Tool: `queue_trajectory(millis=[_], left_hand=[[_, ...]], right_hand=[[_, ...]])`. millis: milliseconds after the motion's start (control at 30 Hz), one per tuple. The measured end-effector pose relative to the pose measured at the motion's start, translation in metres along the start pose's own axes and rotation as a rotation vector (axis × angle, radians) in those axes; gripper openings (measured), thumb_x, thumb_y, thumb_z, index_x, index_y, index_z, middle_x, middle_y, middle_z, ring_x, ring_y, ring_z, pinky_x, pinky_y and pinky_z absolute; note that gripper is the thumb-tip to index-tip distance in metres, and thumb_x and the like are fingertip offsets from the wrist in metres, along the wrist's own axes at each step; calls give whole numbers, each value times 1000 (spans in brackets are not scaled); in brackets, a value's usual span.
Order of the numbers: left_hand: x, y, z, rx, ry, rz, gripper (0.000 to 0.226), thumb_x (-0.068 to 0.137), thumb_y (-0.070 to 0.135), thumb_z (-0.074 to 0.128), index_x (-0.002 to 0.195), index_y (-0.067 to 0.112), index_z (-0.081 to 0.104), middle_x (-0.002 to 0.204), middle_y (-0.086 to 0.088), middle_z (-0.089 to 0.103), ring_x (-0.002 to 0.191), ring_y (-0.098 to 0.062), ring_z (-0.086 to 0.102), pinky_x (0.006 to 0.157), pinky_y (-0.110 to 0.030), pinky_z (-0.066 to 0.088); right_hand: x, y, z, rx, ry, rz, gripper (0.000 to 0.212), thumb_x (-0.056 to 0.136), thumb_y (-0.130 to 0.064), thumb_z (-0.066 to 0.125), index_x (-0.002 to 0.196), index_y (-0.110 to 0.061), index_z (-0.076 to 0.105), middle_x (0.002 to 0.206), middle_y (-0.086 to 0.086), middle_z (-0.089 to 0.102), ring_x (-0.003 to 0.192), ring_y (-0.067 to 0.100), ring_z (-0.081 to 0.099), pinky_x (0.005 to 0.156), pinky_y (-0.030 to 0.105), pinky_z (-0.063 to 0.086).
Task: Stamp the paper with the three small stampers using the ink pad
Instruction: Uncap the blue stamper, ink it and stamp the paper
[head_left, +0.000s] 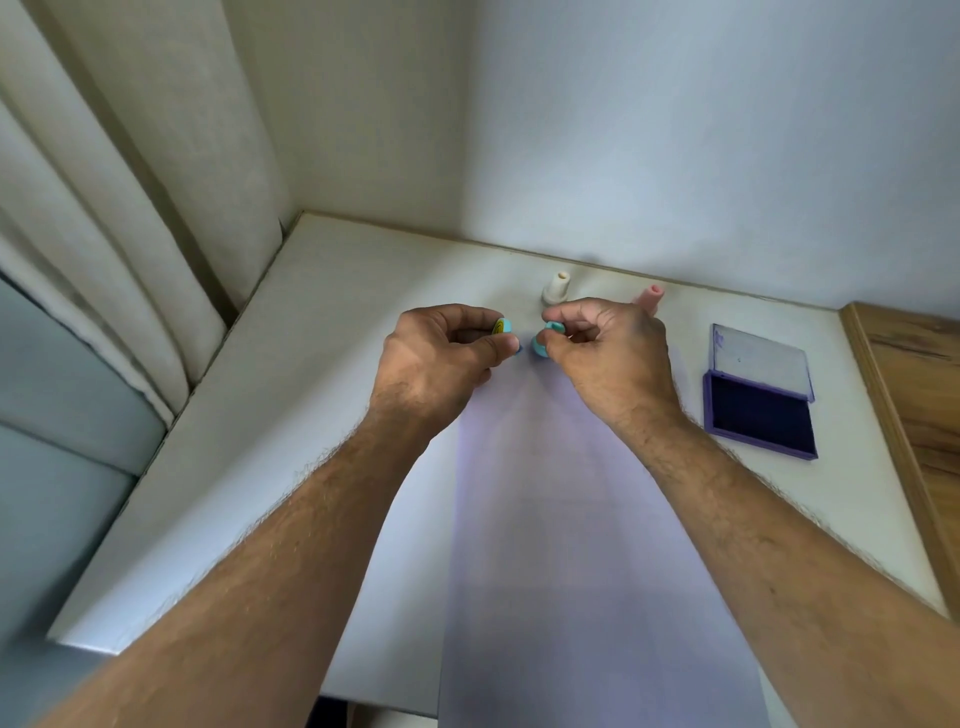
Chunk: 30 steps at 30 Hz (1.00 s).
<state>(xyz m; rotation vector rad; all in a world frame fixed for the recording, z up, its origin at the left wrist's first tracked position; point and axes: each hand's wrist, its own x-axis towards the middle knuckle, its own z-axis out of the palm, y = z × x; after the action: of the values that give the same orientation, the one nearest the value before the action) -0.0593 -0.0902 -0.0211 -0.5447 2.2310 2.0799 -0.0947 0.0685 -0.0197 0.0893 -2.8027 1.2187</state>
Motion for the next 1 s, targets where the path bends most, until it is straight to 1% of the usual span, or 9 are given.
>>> queue_trajectory(millis=[133, 300, 367, 433, 500, 633, 700, 800, 1000], left_hand=[[0, -3, 3, 40, 7, -4, 22, 66, 30, 84, 86, 26, 77, 84, -2, 78, 86, -27, 75, 86, -46, 60], [0, -5, 3, 55, 13, -15, 24, 63, 33, 83, 85, 26, 78, 83, -2, 78, 85, -27, 75, 86, -46, 60], [-1, -5, 3, 62, 13, -15, 22, 65, 32, 84, 85, 26, 78, 83, -2, 78, 86, -28, 74, 87, -46, 59], [-1, -5, 4, 76, 10, -12, 20, 67, 31, 84, 86, 26, 77, 82, -1, 78, 86, -28, 74, 88, -45, 59], [-2, -5, 4, 95, 10, -12, 18, 70, 30, 85, 86, 27, 77, 83, 1, 78, 84, -25, 74, 88, -43, 59], [-3, -5, 4, 115, 18, -7, 13, 73, 28, 84, 84, 30, 77, 79, 9, 77, 76, -14, 71, 89, -40, 59], [-3, -4, 4, 120, 22, -8, 12, 74, 28, 84, 84, 31, 77, 77, 10, 77, 74, -11, 69, 89, -40, 59], [-4, -4, 3, 112, 21, -18, 11, 75, 26, 83, 84, 30, 77, 78, 10, 76, 73, -10, 68, 90, -39, 58], [-3, -4, 4, 106, 24, -36, 14, 76, 26, 84, 87, 28, 76, 80, 8, 76, 72, -11, 68, 89, -37, 59]], right_hand=[[-1, 3, -1, -16, -14, -1, 24, 81, -22, 78, 106, -20, 76, 84, -8, 71, 76, 3, 67, 76, 7, 49], [4, -1, -4, -36, -64, 51, 25, 81, -20, 78, 106, -18, 76, 97, -3, 76, 104, 5, 64, 86, -2, 30], [5, -1, -8, -20, -107, 47, 22, 87, -13, 72, 109, -14, 75, 98, 0, 76, 113, -2, 51, 81, -12, 19], [4, 3, -11, -10, -142, 12, 23, 93, -9, 64, 114, -11, 72, 99, 3, 75, 116, -3, 19, 65, -18, 10], [4, 5, -10, -51, -135, -30, 24, 94, -11, 63, 116, -12, 72, 103, 3, 75, 116, 4, 6, 69, -15, -1], [5, 5, -1, -143, -74, -38, 24, 90, -21, 69, 113, -17, 74, 107, 3, 75, 118, 12, 57, 86, 7, -10], [4, 2, -1, -135, -62, -25, 25, 88, -22, 71, 112, -17, 74, 107, 1, 75, 118, 14, 60, 86, 0, -6], [1, 0, -6, -88, -65, -24, 27, 87, -20, 73, 114, -12, 74, 109, 3, 75, 125, 13, 48, 72, -18, 1], [0, -1, -4, -97, -50, -41, 28, 85, -17, 75, 112, -10, 74, 104, 5, 76, 117, 10, 57, 67, -20, 6]])
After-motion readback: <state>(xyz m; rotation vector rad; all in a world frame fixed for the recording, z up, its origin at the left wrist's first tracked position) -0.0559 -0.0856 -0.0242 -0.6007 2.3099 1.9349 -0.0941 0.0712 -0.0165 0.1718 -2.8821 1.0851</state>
